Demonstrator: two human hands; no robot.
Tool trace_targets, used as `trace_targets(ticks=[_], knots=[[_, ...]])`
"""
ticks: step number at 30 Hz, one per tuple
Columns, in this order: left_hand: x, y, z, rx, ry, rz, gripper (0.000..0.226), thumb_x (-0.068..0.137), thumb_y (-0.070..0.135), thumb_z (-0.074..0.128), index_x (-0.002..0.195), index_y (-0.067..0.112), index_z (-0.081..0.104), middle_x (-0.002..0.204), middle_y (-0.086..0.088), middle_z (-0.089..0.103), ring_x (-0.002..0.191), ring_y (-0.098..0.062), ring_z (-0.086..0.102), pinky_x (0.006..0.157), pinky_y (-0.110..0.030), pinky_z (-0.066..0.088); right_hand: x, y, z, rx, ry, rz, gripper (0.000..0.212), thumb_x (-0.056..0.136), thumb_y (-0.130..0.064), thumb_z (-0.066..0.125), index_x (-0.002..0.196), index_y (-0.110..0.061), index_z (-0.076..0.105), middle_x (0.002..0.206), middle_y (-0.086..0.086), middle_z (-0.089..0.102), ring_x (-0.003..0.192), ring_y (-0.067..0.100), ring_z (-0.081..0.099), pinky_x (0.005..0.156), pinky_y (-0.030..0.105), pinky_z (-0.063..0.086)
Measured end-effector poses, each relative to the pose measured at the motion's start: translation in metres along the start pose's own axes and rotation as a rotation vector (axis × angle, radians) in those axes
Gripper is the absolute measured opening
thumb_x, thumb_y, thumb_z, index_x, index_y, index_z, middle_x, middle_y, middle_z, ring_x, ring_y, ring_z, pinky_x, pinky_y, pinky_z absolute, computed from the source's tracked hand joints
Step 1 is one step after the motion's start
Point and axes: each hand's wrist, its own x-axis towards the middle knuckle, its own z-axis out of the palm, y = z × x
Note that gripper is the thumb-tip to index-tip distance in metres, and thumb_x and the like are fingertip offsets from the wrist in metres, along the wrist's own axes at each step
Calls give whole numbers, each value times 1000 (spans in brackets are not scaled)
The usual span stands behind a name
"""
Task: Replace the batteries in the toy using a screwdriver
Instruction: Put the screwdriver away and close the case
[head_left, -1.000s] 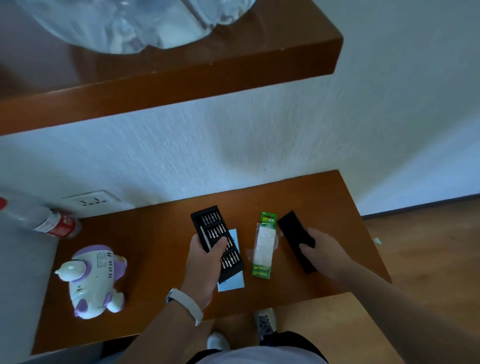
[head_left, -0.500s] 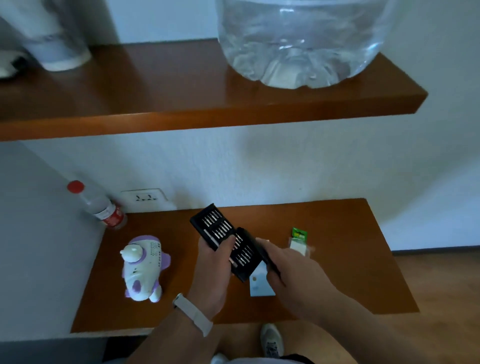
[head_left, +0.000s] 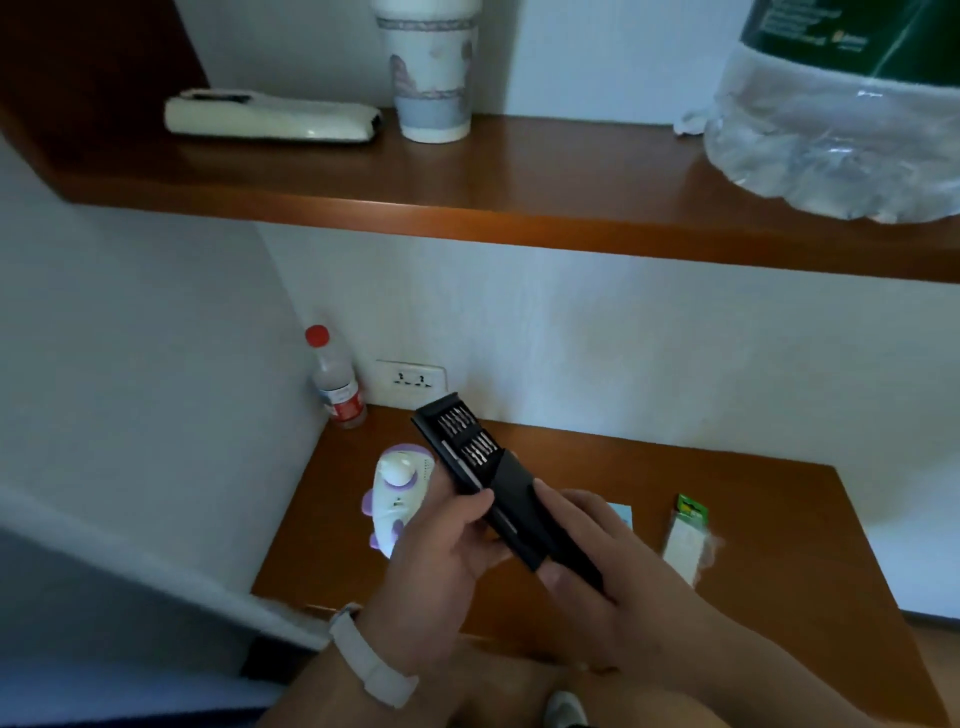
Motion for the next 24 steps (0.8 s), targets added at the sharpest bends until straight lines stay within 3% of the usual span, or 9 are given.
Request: trace_targets(ticks=[4,8,14,20,24], knots=[[-14,19,-22,33,-159,63,53,86,4,52,138,13,48,131,-19,61,118,-35,61,85,-42,58,2,-24,5,-30,8,-20,63,84,-80,24,141,-65,6,134,-40,21,114,-3,47,85,16,47],[-23,26,-33,89,-203,142,48,92,4,58,137,19,50,132,-19,59,123,-37,58,90,-42,56,3,-44,10,9,24,-32,54,88,-69,35,137,-67,11,130,-42,25,115,-5,47,89,18,48],[-33,36,-42,129,-156,231,76,77,22,84,142,29,45,132,-17,59,124,-38,56,93,-44,54,5,-66,17,2,22,-46,52,90,-61,47,133,-69,19,128,-41,34,115,-7,48,86,15,47],[-40,42,-44,156,-96,303,85,68,37,90,141,34,47,128,-18,60,119,-35,60,95,-47,54,3,-78,23,21,89,-30,64,81,-68,44,142,-49,37,131,-32,48,121,-5,47,93,21,47],[-43,42,-44,153,-74,336,87,68,37,89,143,31,45,129,-15,60,118,-34,61,90,-45,55,0,-86,25,-41,114,-22,55,87,-60,51,140,-53,35,129,-36,45,119,-10,45,94,19,46]])
